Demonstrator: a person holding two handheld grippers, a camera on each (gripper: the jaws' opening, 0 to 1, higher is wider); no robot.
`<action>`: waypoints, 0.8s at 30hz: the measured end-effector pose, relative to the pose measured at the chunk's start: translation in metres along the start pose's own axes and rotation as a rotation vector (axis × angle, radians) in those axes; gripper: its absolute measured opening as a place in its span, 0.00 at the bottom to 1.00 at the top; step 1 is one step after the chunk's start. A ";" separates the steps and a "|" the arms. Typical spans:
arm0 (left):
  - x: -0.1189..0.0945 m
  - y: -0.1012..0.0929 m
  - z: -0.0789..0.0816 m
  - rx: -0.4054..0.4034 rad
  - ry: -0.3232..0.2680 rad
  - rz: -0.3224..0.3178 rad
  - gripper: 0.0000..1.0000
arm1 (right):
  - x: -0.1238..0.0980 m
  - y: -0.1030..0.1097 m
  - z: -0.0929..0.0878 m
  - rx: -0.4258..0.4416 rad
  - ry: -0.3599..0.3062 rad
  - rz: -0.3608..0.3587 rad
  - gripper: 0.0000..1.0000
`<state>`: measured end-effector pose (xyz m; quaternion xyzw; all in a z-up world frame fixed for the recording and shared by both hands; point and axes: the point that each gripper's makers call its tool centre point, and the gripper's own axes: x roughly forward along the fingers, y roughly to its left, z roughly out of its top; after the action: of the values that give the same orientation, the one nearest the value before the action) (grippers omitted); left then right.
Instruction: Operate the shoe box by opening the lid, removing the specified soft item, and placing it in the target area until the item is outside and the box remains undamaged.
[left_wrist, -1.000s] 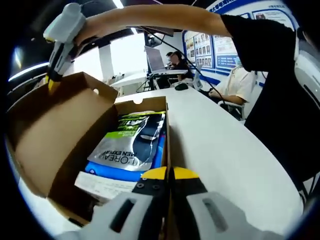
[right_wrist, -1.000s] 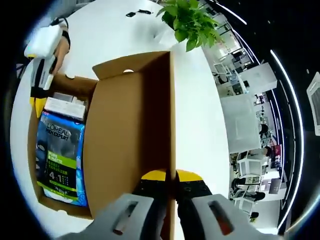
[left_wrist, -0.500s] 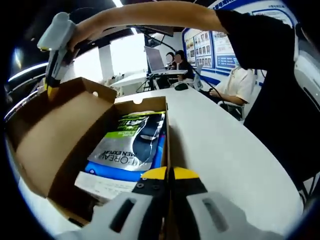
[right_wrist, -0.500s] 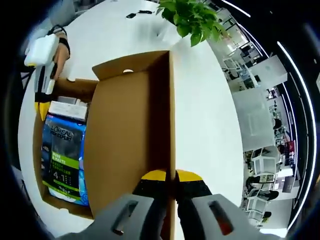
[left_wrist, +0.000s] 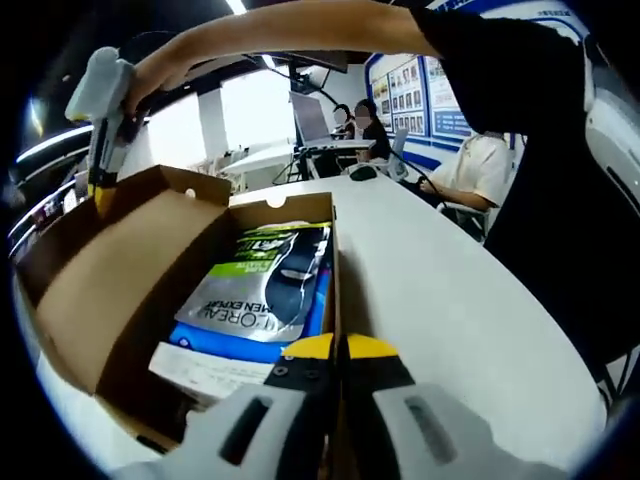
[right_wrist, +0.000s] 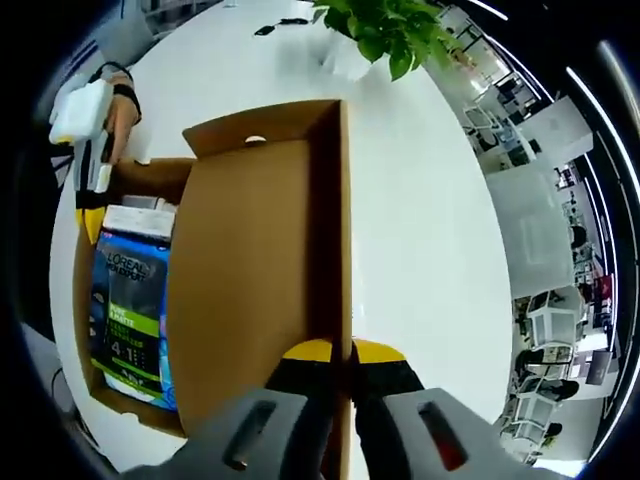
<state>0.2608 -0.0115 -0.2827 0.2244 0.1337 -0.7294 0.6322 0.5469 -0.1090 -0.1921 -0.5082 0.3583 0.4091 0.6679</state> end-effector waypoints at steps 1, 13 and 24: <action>0.000 0.000 0.000 0.001 0.000 -0.001 0.02 | 0.001 -0.001 -0.001 0.003 -0.003 0.006 0.03; 0.001 0.001 0.001 -0.009 0.008 0.001 0.02 | 0.008 -0.001 -0.002 0.032 0.001 0.098 0.02; 0.000 0.003 0.002 -0.008 0.008 0.000 0.02 | 0.030 0.001 -0.009 0.055 -0.001 0.174 0.03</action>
<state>0.2636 -0.0126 -0.2810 0.2246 0.1390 -0.7279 0.6328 0.5575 -0.1118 -0.2209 -0.4564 0.4119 0.4556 0.6438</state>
